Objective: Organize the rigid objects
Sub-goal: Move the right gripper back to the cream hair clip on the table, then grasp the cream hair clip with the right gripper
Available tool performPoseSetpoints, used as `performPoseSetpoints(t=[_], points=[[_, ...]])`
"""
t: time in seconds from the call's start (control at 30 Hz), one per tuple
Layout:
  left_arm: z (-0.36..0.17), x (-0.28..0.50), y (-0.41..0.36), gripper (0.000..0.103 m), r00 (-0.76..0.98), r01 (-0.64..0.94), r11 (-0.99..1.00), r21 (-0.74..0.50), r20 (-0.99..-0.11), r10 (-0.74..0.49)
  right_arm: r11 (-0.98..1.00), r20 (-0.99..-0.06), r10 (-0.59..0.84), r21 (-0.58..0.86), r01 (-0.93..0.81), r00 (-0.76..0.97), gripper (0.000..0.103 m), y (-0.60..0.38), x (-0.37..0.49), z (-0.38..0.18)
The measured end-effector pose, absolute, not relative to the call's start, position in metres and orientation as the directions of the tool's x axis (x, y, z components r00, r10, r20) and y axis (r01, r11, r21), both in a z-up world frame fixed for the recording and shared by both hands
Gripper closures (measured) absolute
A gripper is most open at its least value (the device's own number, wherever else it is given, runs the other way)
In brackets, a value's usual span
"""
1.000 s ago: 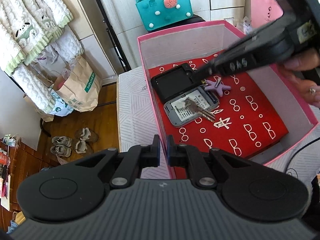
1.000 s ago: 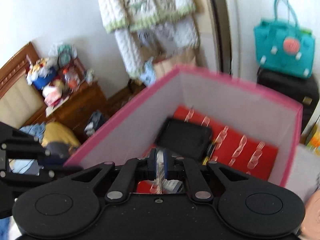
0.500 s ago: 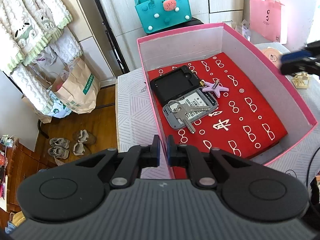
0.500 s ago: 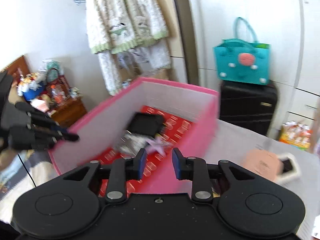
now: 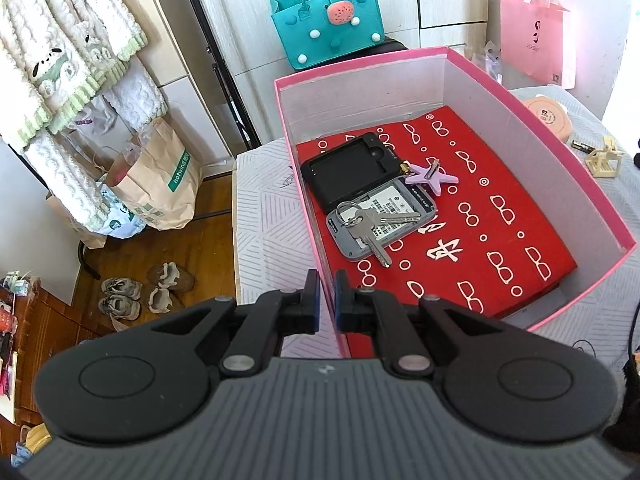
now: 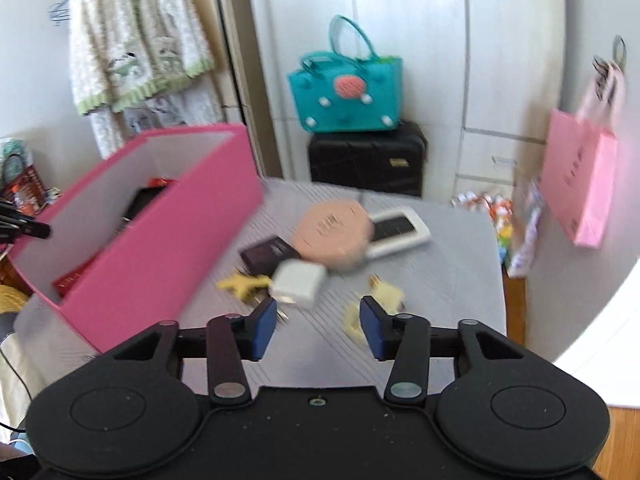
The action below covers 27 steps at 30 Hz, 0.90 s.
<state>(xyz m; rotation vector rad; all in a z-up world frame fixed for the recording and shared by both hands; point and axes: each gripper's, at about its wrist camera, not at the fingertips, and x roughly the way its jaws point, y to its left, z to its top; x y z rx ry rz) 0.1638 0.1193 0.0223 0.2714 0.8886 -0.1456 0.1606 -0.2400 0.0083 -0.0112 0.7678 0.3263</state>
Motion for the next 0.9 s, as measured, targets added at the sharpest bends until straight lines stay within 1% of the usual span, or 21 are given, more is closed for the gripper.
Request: performPoseSetpoints(t=[0.03, 0.13, 0.17, 0.23, 0.3, 0.5, 0.53, 0.63, 0.73, 0.8, 0.83, 0.9], points=[[0.022, 0.164, 0.119, 0.097, 0.623, 0.235, 0.957, 0.170, -0.782, -0.015, 0.952, -0.690, 0.277, 0.104, -0.288, 0.669, 0.047, -0.241, 0.162, 0.003], [0.023, 0.163, 0.119, 0.097, 0.622, 0.230, 0.959, 0.168, -0.783, -0.012, 0.964, -0.698, 0.239, 0.088, -0.250, 0.676, 0.036, -0.243, 0.164, -0.015], [0.023, 0.163, 0.119, 0.097, 0.622, 0.228, 0.959, 0.169, -0.783, -0.010, 0.968, -0.695, 0.229, 0.091, -0.232, 0.682, 0.034, -0.245, 0.165, -0.020], [0.023, 0.163, 0.118, 0.097, 0.621, 0.226, 0.959, 0.170, -0.784, -0.008, 0.974, -0.688, 0.213, 0.095, -0.205, 0.694, 0.033, -0.247, 0.166, -0.030], [0.023, 0.163, 0.119, 0.097, 0.620, 0.225, 0.960, 0.170, -0.785, -0.007, 0.976, -0.683, 0.213, 0.110, -0.190, 0.699, 0.030, -0.248, 0.168, -0.039], [0.023, 0.163, 0.120, 0.097, 0.622, 0.220, 0.961, 0.167, -0.783, -0.006, 0.979, -0.685, 0.201, 0.157, -0.127, 0.700, 0.029, -0.252, 0.186, -0.063], [0.024, 0.163, 0.120, 0.097, 0.621, 0.219, 0.961, 0.166, -0.784, -0.006, 0.980, -0.684, 0.198, 0.162, -0.119, 0.702, 0.027, -0.253, 0.188, -0.066], [0.023, 0.164, 0.120, 0.097, 0.620, 0.219, 0.962, 0.163, -0.785, -0.008, 0.985, -0.661, 0.171, 0.132, -0.111, 0.731, 0.024, -0.248, 0.193, -0.070], [0.024, 0.164, 0.121, 0.097, 0.619, 0.218, 0.963, 0.158, -0.785, -0.011, 0.990, -0.650, 0.141, 0.086, -0.112, 0.747, 0.024, -0.241, 0.195, -0.073], [0.024, 0.164, 0.121, 0.097, 0.620, 0.220, 0.962, 0.161, -0.785, -0.010, 0.993, -0.641, 0.113, 0.048, -0.107, 0.759, 0.027, -0.237, 0.195, -0.074], [0.024, 0.164, 0.121, 0.097, 0.621, 0.219, 0.962, 0.161, -0.784, -0.010, 0.994, -0.634, 0.102, 0.037, -0.102, 0.766, 0.041, -0.236, 0.194, -0.074], [0.024, 0.164, 0.121, 0.097, 0.622, 0.219, 0.962, 0.161, -0.783, -0.010, 0.994, -0.618, 0.098, 0.031, -0.100, 0.780, 0.040, -0.235, 0.191, -0.072]])
